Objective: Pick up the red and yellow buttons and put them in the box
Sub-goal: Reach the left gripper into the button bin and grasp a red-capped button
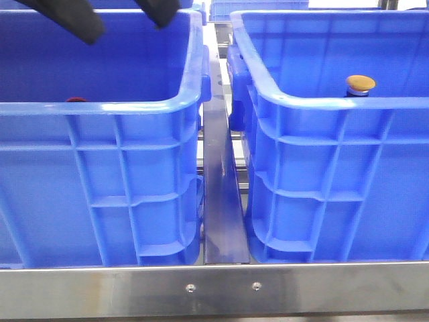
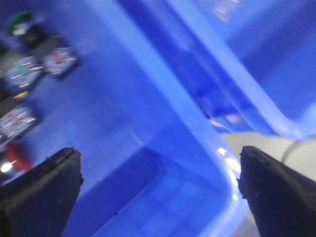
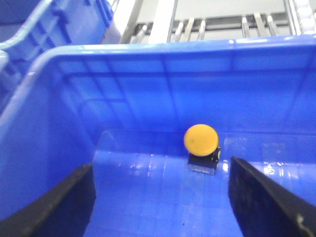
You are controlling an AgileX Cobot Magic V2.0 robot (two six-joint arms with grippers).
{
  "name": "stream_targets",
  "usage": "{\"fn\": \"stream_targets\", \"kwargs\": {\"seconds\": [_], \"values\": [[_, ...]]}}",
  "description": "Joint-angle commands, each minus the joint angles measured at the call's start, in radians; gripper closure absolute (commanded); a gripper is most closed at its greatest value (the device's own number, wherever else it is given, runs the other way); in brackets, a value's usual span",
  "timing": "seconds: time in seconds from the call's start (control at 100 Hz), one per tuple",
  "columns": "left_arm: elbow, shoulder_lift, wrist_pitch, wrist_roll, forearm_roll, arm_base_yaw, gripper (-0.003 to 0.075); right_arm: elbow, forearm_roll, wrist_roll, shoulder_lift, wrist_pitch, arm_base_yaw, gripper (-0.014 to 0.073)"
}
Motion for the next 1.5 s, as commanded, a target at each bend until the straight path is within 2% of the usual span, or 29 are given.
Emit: {"fn": "stream_targets", "kwargs": {"seconds": [0.0, 0.1, 0.18, 0.47, 0.56, 0.67, 0.74, 0.93, 1.49], "values": [[-0.045, -0.025, -0.033, -0.155, 0.094, -0.007, 0.0114, 0.005, 0.000, -0.007, -0.077, -0.017, -0.005, 0.0015], [-0.047, -0.025, -0.021, -0.285, 0.208, 0.002, 0.0114, 0.031, 0.000, -0.007, -0.125, -0.017, -0.005, 0.0015], [-0.047, -0.025, -0.012, -0.313, 0.228, 0.041, 0.0114, 0.044, 0.000, -0.007, -0.144, -0.014, -0.005, 0.0015], [-0.047, -0.022, 0.039, -0.317, 0.180, 0.250, 0.0114, 0.048, 0.000, -0.007, -0.142, 0.018, -0.005, 0.0015], [-0.047, -0.008, 0.046, -0.313, 0.126, 0.314, 0.0114, 0.048, 0.000, -0.007, -0.142, 0.029, -0.005, 0.0015], [-0.051, 0.024, 0.050, -0.236, 0.008, 0.361, 0.0114, 0.048, 0.000, -0.007, -0.142, 0.031, -0.005, 0.0015], [-0.051, 0.054, 0.050, -0.194, -0.050, 0.371, 0.0114, 0.048, 0.000, -0.007, -0.142, 0.029, -0.005, 0.0015], [-0.053, 0.162, 0.042, -0.191, -0.057, 0.371, 0.0114, 0.048, 0.020, -0.007, -0.142, 0.030, -0.005, 0.0015], [-0.243, 0.441, 0.016, -0.166, -0.067, 0.371, 0.0114, 0.048, 0.020, -0.007, -0.142, 0.030, -0.005, 0.0015]]}}
